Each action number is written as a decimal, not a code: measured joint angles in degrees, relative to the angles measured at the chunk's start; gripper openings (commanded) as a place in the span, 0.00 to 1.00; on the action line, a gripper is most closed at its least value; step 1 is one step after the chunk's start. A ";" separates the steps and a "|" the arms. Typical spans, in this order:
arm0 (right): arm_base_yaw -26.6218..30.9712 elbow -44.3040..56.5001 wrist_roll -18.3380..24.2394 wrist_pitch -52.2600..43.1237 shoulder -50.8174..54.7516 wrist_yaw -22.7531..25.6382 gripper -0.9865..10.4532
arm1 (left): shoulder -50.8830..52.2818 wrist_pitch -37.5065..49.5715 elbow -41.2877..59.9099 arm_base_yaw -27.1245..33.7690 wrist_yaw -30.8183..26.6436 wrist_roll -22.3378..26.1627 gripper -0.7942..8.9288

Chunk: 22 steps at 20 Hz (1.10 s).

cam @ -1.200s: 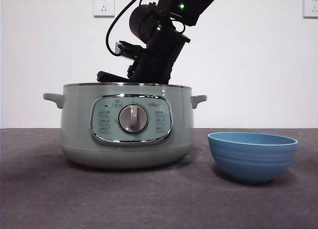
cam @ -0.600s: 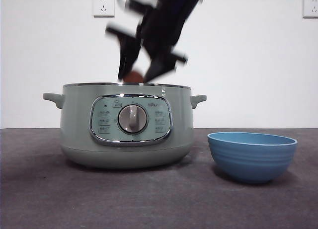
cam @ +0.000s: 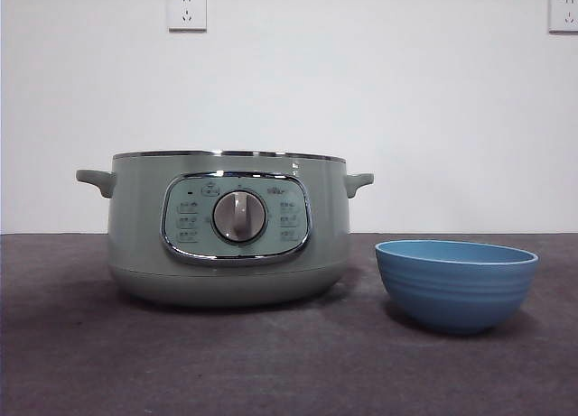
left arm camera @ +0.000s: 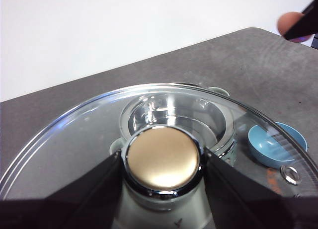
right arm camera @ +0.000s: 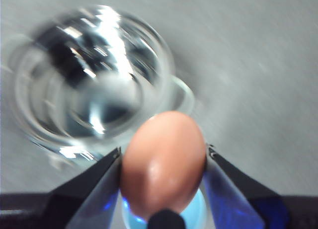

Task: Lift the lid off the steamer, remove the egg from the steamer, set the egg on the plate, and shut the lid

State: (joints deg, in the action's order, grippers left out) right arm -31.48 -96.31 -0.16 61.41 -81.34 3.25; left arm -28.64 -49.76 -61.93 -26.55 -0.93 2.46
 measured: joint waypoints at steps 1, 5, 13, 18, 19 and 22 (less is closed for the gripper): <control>0.87 0.17 0.24 0.76 0.00 -0.02 0.08 | -0.13 0.09 0.00 0.00 0.00 0.00 0.07; 2.29 5.60 1.09 -0.22 0.07 -0.57 0.08 | -0.85 0.90 0.00 0.00 0.02 0.00 0.07; 4.42 27.74 1.46 -14.95 0.04 -5.86 0.08 | -4.24 2.10 0.00 0.00 2.45 -0.02 0.07; 5.53 38.86 1.49 -25.59 0.04 -6.51 0.08 | -5.92 2.40 0.00 0.00 2.47 -0.02 0.07; 5.60 40.81 1.49 -27.74 -0.04 -7.39 0.08 | -6.32 2.64 0.00 0.00 2.56 0.00 0.07; 5.62 44.78 1.49 -32.98 -1.53 -7.74 0.08 | -7.23 3.65 0.00 0.00 2.62 0.00 0.07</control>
State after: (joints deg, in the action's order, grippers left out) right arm -25.87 -51.53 1.32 28.42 -82.87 -4.49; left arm -35.88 -46.11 -61.93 -26.55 1.69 2.46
